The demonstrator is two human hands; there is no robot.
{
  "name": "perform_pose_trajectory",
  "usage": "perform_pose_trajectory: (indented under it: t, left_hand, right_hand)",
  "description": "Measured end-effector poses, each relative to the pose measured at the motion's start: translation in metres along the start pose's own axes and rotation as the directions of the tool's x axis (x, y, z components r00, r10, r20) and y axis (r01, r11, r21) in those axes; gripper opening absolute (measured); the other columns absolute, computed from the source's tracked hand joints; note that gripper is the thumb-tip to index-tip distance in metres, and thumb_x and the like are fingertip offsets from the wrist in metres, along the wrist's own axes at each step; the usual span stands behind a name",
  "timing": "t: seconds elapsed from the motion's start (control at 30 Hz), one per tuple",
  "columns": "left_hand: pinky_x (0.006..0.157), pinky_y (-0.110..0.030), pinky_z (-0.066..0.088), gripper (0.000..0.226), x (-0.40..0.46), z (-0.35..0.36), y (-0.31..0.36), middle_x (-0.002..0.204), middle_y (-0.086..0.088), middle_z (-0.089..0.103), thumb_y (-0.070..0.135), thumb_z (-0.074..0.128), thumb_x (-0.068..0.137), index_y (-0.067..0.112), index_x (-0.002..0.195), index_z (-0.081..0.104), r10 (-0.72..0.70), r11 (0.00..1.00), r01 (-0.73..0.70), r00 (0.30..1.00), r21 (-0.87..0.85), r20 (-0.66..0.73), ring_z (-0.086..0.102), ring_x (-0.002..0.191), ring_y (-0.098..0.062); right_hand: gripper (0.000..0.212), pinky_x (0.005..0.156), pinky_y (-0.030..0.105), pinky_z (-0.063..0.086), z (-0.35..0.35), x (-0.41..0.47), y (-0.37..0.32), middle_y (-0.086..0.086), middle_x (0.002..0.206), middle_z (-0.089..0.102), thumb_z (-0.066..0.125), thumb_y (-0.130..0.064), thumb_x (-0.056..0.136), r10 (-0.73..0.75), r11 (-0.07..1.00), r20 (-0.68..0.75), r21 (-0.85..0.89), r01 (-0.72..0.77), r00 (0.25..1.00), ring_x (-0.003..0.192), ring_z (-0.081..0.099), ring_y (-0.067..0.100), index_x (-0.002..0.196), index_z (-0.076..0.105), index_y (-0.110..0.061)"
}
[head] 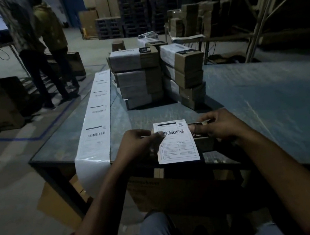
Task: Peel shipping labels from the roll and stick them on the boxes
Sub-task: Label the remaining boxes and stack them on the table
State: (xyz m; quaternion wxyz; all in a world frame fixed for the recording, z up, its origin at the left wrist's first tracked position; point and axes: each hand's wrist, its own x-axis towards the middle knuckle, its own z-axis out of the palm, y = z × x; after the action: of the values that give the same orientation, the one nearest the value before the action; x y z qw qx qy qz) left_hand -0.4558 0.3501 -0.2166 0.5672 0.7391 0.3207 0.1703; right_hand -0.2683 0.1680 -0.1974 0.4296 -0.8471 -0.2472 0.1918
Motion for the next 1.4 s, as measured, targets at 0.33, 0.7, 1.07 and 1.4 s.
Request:
perform_pose_trajectory:
  t: [0.33, 0.7, 1.07, 1.4]
  left_hand:
    - [0.068, -0.033, 0.064, 0.054, 0.001, -0.005, 0.034, 0.099, -0.008, 0.079, 0.009, 0.094, 0.071, 0.015, 0.119, 0.070, 0.122, 0.938, -0.120, 0.992, -0.326, -0.014, 0.079, 0.087, -0.020]
    - [0.065, -0.032, 0.064, 0.045, -0.015, -0.008, 0.042, 0.105, -0.006, 0.080, 0.008, 0.089, 0.073, 0.015, 0.115, 0.074, 0.311, 0.900, -0.295, 0.950, -0.321, -0.002, 0.077, 0.098, -0.021]
    - [0.066, -0.029, 0.054, 0.014, -0.015, 0.012, 0.052, 0.094, -0.002, 0.078, 0.008, 0.081, 0.086, 0.019, 0.094, 0.077, 0.240, 0.894, -0.275, 0.961, -0.354, -0.141, 0.073, 0.086, -0.020]
    - [0.077, -0.035, 0.061, 0.034, -0.017, -0.006, 0.061, 0.105, 0.020, 0.071, 0.043, 0.054, 0.106, 0.033, 0.136, 0.065, 0.161, 0.950, -0.098, 0.967, -0.296, 0.199, 0.069, 0.095, -0.005]
  right_hand:
    - [0.046, 0.076, 0.032, 0.061, -0.004, -0.025, -0.025, -0.010, 0.093, 0.077, 0.102, -0.038, 0.055, -0.329, 0.938, -0.270, 0.021, 0.347, 0.905, 0.088, 0.073, 0.008, 0.093, 0.079, -0.026]
    - [0.073, 0.077, 0.023, 0.056, -0.013, -0.025, -0.056, -0.015, 0.113, 0.072, 0.086, -0.066, 0.055, -0.346, 0.937, 0.171, 0.015, 0.348, 0.923, 0.102, 0.067, 0.003, 0.119, 0.071, -0.035]
    - [0.036, 0.075, 0.028, 0.060, 0.000, -0.034, -0.058, -0.011, 0.092, 0.079, 0.077, -0.060, 0.075, -0.459, 0.878, 0.028, 0.166, 0.449, 0.888, 0.087, 0.074, 0.007, 0.094, 0.080, -0.029]
    - [0.013, 0.062, 0.032, 0.058, 0.001, -0.011, -0.051, 0.005, 0.065, 0.074, 0.072, -0.007, 0.091, -0.168, 0.947, -0.010, 0.275, 0.164, 0.986, 0.061, 0.071, 0.021, 0.079, 0.077, -0.009]
